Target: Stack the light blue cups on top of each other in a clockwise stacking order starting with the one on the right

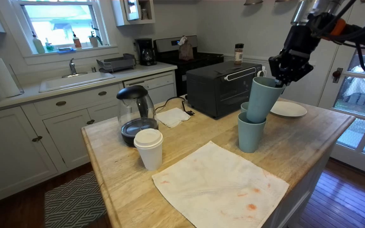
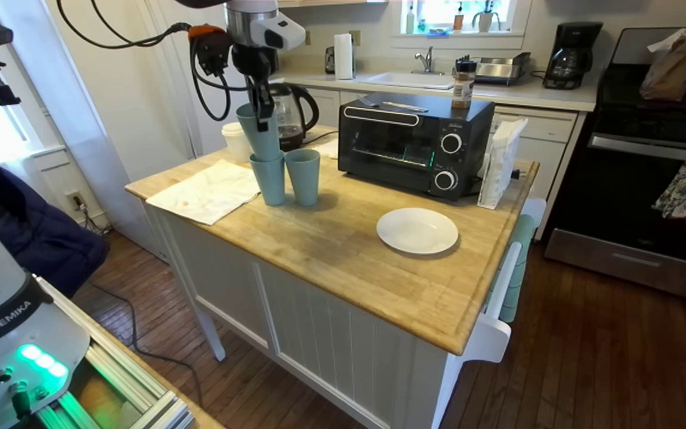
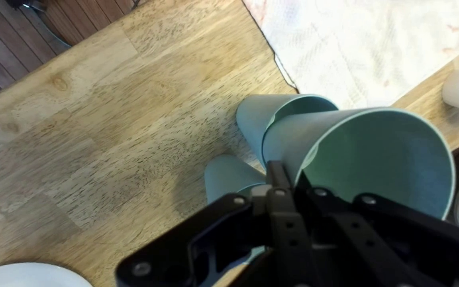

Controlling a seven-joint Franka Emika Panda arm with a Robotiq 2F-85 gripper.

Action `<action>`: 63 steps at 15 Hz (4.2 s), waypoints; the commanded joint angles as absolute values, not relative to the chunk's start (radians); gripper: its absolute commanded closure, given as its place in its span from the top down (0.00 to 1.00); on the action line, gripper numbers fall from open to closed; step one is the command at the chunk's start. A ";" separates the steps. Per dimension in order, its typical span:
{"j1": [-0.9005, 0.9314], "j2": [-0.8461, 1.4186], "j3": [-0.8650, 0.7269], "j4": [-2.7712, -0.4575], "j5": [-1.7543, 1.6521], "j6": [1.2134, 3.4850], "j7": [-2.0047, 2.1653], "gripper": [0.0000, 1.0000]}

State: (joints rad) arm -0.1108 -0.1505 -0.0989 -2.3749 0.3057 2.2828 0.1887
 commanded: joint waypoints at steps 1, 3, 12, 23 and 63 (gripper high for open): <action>-0.106 -0.111 -0.091 -2.344 0.287 2.280 0.235 0.01; -0.103 -0.096 -0.085 -2.341 0.283 2.280 0.245 0.01; -0.090 -0.013 -0.068 -2.306 0.264 2.295 0.318 0.01; -0.085 0.033 -0.071 -2.286 0.209 2.303 0.390 0.64; -0.097 0.010 -0.072 -2.298 0.400 2.203 0.170 0.02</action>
State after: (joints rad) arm -0.0880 0.0858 -0.0666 -2.2963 0.3541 2.2759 0.2221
